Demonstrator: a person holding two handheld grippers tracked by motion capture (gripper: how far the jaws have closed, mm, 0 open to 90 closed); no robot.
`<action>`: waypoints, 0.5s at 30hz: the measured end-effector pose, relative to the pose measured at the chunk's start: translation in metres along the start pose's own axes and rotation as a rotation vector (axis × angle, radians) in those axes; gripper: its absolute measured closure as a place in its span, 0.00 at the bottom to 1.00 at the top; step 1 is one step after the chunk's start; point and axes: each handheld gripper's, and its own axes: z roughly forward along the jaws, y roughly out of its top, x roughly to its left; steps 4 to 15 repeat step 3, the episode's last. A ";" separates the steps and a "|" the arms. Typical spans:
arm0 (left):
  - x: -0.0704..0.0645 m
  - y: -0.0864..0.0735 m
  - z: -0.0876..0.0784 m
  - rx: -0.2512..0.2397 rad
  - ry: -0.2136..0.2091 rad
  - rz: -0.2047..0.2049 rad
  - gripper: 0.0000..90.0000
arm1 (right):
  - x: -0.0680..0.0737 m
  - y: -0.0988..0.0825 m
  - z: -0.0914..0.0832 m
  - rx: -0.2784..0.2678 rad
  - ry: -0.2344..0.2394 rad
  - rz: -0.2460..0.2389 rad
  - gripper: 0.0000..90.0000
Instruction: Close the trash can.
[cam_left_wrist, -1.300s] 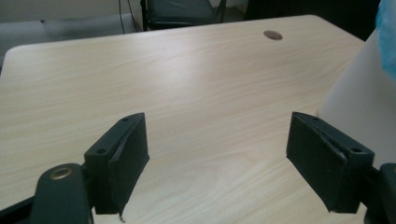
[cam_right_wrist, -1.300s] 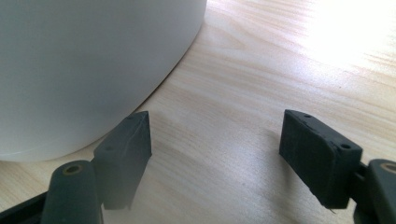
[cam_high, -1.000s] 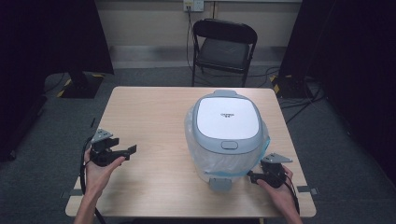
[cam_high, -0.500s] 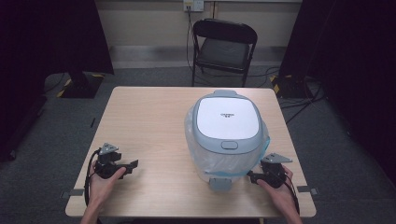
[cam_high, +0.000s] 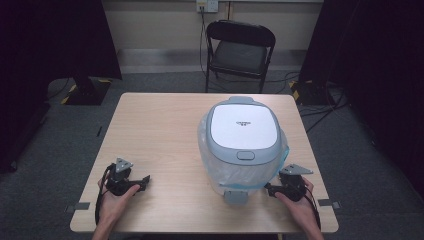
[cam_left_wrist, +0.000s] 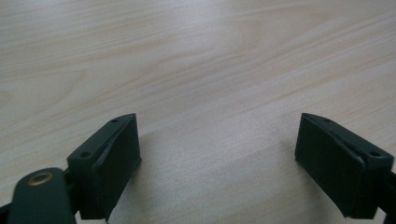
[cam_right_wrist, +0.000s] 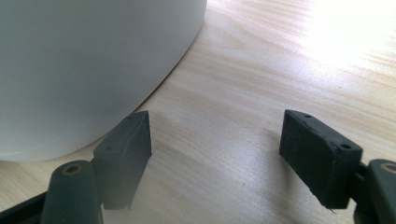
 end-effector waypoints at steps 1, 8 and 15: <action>0.000 0.000 0.000 0.001 0.001 0.002 0.14 | 0.000 0.000 0.000 0.000 0.000 0.000 0.27; 0.000 0.000 0.000 0.004 0.005 0.007 0.14 | 0.000 0.000 0.000 0.000 0.000 0.000 0.27; 0.000 0.000 0.000 0.004 0.005 0.007 0.14 | 0.000 0.000 0.000 0.000 0.000 0.000 0.27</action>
